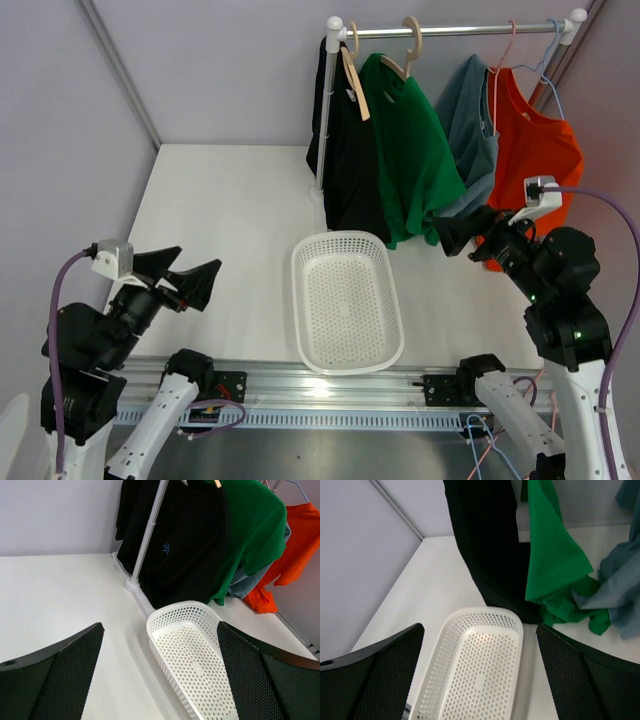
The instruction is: Remove the t-shirt from the hanger
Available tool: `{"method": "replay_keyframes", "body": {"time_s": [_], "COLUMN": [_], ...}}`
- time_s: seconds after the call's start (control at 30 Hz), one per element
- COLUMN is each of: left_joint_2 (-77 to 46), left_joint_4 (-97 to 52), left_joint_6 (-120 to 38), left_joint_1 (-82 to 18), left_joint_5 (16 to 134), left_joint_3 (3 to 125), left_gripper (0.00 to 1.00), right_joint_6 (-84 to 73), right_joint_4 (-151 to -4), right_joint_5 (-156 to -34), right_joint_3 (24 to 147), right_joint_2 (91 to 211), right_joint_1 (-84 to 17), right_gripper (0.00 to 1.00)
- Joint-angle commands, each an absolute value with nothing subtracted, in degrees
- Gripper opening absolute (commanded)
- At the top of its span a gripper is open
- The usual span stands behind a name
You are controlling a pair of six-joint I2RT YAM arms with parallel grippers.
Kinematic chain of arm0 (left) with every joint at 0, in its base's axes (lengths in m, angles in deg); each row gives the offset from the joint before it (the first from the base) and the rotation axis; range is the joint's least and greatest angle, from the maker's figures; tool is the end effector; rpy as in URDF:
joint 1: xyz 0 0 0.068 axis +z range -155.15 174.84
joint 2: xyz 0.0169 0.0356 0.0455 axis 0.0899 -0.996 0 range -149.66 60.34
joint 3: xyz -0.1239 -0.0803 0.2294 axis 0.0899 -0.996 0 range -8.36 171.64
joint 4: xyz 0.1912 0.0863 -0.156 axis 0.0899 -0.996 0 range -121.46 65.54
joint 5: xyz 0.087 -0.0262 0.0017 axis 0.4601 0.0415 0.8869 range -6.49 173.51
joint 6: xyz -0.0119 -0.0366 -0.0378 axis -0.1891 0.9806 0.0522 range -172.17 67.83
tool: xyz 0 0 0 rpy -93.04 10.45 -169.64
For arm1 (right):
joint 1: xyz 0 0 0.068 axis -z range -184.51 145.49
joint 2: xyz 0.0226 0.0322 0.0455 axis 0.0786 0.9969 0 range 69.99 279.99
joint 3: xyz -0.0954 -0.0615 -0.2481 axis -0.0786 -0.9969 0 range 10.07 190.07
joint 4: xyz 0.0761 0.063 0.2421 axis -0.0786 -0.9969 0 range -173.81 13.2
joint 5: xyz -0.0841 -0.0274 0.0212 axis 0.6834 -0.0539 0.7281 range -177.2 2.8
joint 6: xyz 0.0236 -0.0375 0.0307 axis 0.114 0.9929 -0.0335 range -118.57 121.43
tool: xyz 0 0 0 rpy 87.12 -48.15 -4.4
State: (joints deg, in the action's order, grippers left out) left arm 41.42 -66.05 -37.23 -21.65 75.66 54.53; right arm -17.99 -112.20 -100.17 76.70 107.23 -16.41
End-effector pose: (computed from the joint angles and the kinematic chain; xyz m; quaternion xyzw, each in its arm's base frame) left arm 0.0121 -0.0087 0.4169 0.0588 0.6899 -0.2407 0.6802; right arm 0.0981 0.0288 0.4344 -0.0270 0.7418 0.2603 0.6175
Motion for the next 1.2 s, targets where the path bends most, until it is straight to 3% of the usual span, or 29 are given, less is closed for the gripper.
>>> {"method": "replay_keyframes", "body": {"time_s": [0.0, 0.1, 0.27, 0.43, 0.63, 0.8, 0.83, 0.87, 1.03, 1.17], "left_joint_2": [38.1, 32.7, 22.3, 22.3, 22.9, 23.2, 23.2, 23.3, 23.4, 23.6], "left_joint_4": [-61.7, -60.7, -59.4, -55.1, -52.4, -51.4, -50.9, -50.9, -50.4, -50.3], "left_joint_6": [-37.8, -37.1, -36.2, -35.9, -36.7, -36.8, -36.8, -36.8, -36.9, -36.9], "left_joint_1": [-21.9, -21.9, -21.9, -21.9, -21.9, -21.9, -21.9, -21.9, -21.9, -21.9], "left_joint_5": [74.3, 70.6, 67.3, 67.3, 68.8, 69.5, 69.4, 69.5, 69.6, 69.5], "left_joint_3": [56.6, 59.9, 62.3, 58.5, 54.7, 53.2, 53.1, 53.0, 51.8, 51.5], "left_gripper": [0.99, 1.00, 1.00, 0.99, 0.99, 1.00, 0.99, 0.99, 0.99, 0.99], "right_joint_6": [-17.4, -18.4, -14.4, -8.9, -3.9, -0.4, -0.3, -0.2, 0.1, 0.9], "right_joint_4": [-106.3, -97.9, -91.8, -91.0, -93.2, -90.2, -89.9, -90.6, -95.0, -94.0], "right_joint_5": [-101.3, -104.2, -96.2, -94.8, -91.1, -87.5, -87.3, -87.3, -82.6, -78.9], "right_joint_3": [82.2, 87.1, 99.5, 117.8, 134.7, 137.3, 139.1, 140.7, 152.1, 152.2], "right_joint_2": [114.2, 120.4, 139.5, 158.4, 172.5, 177.8, 178.7, 179.8, 188.6, 189.2], "right_joint_1": [-16.7, -17.1, -17.8, -18.5, -20.1, -22.3, -22.3, -22.3, -22.7, -23.4], "right_gripper": [0.99, 1.00, 0.99, 0.99, 0.98, 0.98, 0.95, 0.87, 0.38, 0.27]}}
